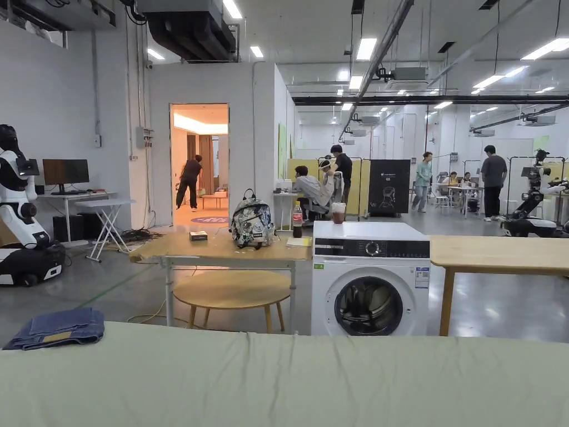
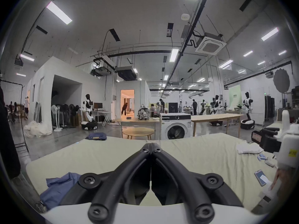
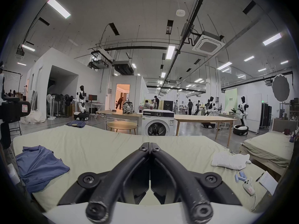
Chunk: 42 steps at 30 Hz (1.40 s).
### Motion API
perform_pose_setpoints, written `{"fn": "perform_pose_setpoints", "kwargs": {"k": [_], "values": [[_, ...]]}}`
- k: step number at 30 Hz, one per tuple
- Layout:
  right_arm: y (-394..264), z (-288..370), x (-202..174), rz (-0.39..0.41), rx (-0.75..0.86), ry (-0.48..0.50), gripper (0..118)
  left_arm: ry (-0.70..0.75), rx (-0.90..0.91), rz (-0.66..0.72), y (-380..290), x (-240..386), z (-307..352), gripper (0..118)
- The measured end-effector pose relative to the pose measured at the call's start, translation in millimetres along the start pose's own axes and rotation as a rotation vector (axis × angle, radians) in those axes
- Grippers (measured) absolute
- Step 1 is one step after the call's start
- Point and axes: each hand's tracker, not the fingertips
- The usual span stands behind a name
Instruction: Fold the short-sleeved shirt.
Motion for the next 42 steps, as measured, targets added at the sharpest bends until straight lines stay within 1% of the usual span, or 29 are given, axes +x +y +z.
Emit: {"fn": "perform_pose_setpoints", "kwargs": {"k": [7, 18, 26, 28, 31, 33, 34, 36, 38, 39, 40, 41, 42], "values": [[0.0, -0.3, 2.4, -0.007, -0.009, 0.002, 0, -0.017, 0.01, 0.002, 2.0, 2.7, 1.4, 0], [2.6, 0.0, 1.7, -0.008, -0.01, 0.014, 0, -0.004, 0.011, 0.0, 3.2, 2.1, 2.3, 0], [3.0, -0.8, -6.2, -0.004, -0.005, 0.018, 0, 0.004, 0.012, 0.028, 4.1, -7.5, 5.0, 0], [2.6, -1.3, -13.4, -0.003, 0.003, 0.043, 0, 0.027, 0.008, 0.032, 4.7, -13.7, 8.8, 0], [2.3, -3.3, -27.3, -0.06, 0.036, 0.162, 0, 0.098, 0.004, 0.013, 3.3, -26.5, 18.8, 0], [3.1, -8.5, -42.6, -0.083, 0.035, 0.194, 0, 0.122, 0.0, 0.012, 2.3, -37.6, 27.4, 0], [2.6, -12.1, -51.3, -0.084, 0.032, 0.242, 0, 0.114, -0.002, 0.023, 1.5, -44.5, 32.4, 0], [0.8, -18.1, -68.7, -0.072, 0.017, 0.298, 0, 0.134, -0.013, 0.1, 0.0, -55.6, 42.3, 0], [-2.1, -20.4, -84.6, -0.08, 0.013, 0.331, 0, 0.187, -0.023, 0.087, -0.9, -63.3, 49.7, 0], [-3.4, -21.2, -89.6, -0.104, -0.003, 0.377, 0, 0.213, -0.033, 0.057, -2.4, -67.0, 52.3, 0], [-4.4, -23.3, -93.7, -0.147, -0.025, 0.432, 0, 0.245, -0.05, 0.027, -2.2, -70.5, 54.7, 0], [-6.1, -25.7, -97.5, -0.181, -0.042, 0.462, 0, 0.268, -0.065, 0.008, -1.6, -74.0, 56.7, 0], [-7.9, -27.3, -102.4, -0.196, -0.052, 0.467, 0, 0.272, -0.069, 0.002, -1.4, -78.0, 59.3, 0]]}}
